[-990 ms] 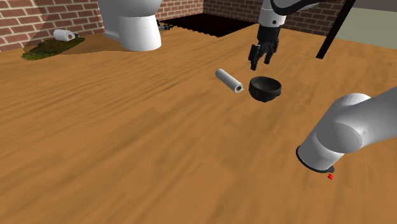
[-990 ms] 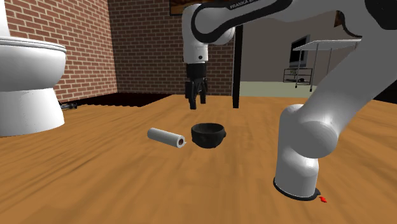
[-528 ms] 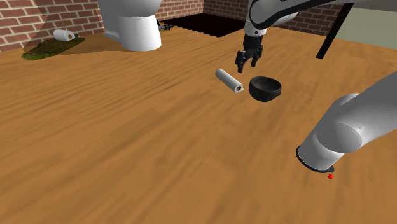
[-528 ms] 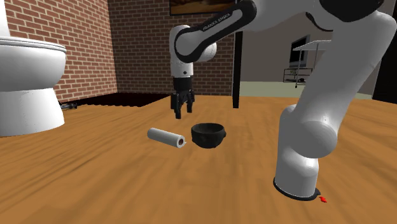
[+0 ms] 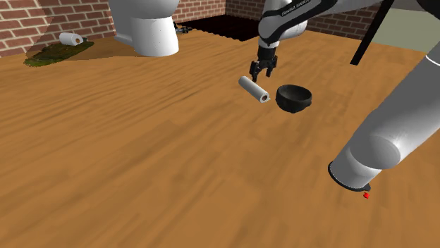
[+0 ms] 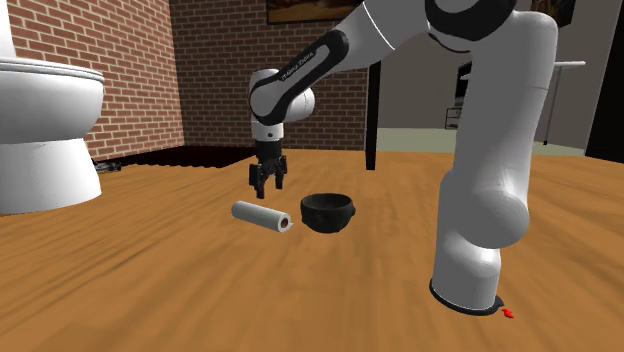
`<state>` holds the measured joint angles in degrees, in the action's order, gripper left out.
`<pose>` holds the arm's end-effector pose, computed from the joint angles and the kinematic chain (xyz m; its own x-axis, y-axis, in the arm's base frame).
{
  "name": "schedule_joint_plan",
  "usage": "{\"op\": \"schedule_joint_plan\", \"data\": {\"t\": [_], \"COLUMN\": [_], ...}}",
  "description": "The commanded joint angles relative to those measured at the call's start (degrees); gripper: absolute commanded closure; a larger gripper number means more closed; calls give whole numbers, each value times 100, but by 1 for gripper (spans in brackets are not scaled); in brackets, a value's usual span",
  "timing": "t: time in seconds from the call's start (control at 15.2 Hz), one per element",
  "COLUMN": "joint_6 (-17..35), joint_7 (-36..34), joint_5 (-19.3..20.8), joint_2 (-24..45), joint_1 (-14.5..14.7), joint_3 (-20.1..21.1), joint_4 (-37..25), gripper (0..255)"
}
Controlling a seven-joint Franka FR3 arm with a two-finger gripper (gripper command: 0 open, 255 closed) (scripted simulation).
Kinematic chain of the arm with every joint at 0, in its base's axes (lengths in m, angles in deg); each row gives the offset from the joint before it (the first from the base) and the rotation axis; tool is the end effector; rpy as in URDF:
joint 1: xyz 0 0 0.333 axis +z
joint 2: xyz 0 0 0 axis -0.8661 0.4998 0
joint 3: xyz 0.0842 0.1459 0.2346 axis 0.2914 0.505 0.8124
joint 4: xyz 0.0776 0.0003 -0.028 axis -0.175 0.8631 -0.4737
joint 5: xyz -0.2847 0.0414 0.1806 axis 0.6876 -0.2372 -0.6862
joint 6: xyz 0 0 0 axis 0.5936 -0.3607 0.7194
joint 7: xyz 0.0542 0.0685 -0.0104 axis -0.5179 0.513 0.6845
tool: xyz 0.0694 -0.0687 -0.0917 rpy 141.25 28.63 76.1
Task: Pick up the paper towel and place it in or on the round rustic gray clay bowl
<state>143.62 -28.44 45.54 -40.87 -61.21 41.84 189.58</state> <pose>0.4560 -0.1168 0.3870 0.9906 -0.1334 0.0312 -0.1349 -0.9896 0.0503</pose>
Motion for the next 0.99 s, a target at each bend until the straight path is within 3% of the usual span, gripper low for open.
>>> {"op": "schedule_joint_plan", "data": {"t": [0.0, 0.26, 0.73, 0.92], "joint_6": [214, 449, 975, 975], "joint_7": [110, 272, 345, 345], "joint_5": [-127, -353, -457, -457], "joint_2": [473, 1176, 1537, 1537], "joint_1": [-23, -89, -124, -125], "joint_3": [-56, -91, -80, -79], "joint_4": [-307, -833, -659, -659], "gripper": [0, 0, 0, 0]}}
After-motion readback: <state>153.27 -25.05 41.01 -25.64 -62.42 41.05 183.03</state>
